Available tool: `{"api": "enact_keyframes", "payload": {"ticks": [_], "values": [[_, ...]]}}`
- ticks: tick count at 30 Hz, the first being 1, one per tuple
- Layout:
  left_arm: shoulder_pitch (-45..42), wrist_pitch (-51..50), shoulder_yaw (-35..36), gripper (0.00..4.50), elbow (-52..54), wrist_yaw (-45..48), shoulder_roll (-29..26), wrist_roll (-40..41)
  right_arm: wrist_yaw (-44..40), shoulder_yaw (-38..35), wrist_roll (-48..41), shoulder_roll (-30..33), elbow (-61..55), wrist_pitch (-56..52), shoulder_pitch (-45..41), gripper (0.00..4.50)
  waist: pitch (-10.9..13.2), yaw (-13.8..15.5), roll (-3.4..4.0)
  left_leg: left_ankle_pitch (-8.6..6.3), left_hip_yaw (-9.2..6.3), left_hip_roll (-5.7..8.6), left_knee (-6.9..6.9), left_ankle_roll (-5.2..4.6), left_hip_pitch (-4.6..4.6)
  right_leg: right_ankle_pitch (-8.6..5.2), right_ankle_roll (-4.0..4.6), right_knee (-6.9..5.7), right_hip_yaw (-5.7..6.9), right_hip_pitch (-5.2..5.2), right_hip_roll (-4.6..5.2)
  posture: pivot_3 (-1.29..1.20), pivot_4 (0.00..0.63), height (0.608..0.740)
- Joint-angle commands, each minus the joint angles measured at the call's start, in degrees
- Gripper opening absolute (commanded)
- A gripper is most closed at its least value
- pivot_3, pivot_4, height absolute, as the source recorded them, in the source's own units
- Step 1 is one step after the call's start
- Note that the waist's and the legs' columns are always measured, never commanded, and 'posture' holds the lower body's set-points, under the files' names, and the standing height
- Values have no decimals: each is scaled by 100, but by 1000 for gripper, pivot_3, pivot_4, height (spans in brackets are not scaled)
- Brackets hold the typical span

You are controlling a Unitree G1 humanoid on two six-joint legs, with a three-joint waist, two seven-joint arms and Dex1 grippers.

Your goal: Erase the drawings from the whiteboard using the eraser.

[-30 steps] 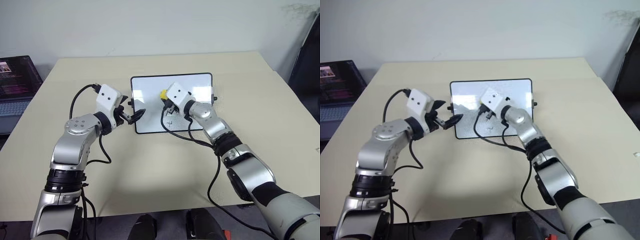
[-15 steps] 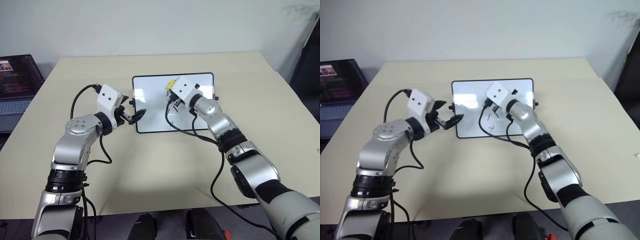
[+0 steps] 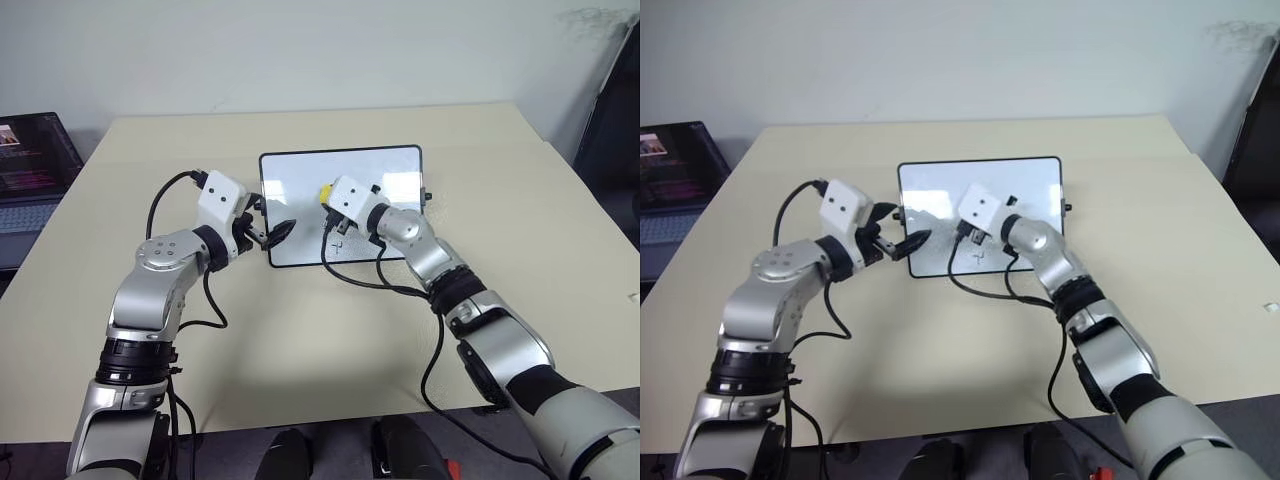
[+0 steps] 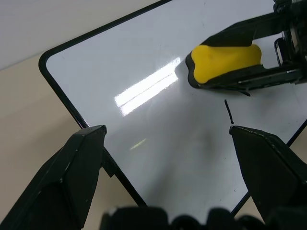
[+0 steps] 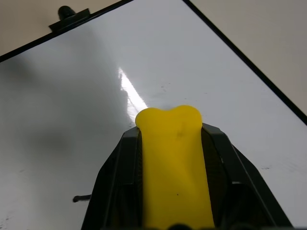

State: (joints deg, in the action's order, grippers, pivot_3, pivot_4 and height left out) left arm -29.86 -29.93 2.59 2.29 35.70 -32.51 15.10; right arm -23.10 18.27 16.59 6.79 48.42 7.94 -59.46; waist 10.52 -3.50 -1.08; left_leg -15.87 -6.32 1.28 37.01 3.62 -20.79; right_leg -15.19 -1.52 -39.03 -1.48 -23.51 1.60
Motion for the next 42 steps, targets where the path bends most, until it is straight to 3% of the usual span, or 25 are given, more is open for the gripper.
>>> {"api": "enact_keyframes", "payload": {"ticks": [1, 10, 18, 26, 42], "values": [[-26, 61, 48, 4500, 158, 40, -33, 8, 252, -74, 107, 98, 21, -115, -77, 1287, 0, 7, 0, 0, -1, 0, 0, 0, 0, 0, 0, 0, 0, 0, 0, 0, 150, 740], [4, 50, 43, 4500, 188, 38, -20, 11, 968, -278, 123, 362, 276, -51, -404, 1287, 0, 38, 0, 2, -5, 0, 0, 3, -4, 2, 0, 3, 4, 0, 0, 0, 150, 740], [52, 25, 52, 4500, 233, 27, -16, 19, 452, -18, 54, 26, -12, -6, -108, 1286, 0, 6, -1, 1, -1, 0, -2, 1, -2, 2, 0, 4, 0, 0, 0, 0, 150, 740], [113, 14, 58, 4500, 291, 11, -35, 10, 883, -139, 123, -221, 377, -6, -595, 1286, 0, -25, 0, 1, 3, -1, -1, 2, 0, 3, 2, 1, -9, -3, 0, 0, 150, 740], [211, -70, 103, 4500, 423, -59, -17, 21, 500, 141, 239, -495, 452, 109, -516, 1285, 0, -25, -1, 0, 9, -2, -6, 1, -2, 3, 1, 3, -47, -12, -2, 0, 150, 740]]}}
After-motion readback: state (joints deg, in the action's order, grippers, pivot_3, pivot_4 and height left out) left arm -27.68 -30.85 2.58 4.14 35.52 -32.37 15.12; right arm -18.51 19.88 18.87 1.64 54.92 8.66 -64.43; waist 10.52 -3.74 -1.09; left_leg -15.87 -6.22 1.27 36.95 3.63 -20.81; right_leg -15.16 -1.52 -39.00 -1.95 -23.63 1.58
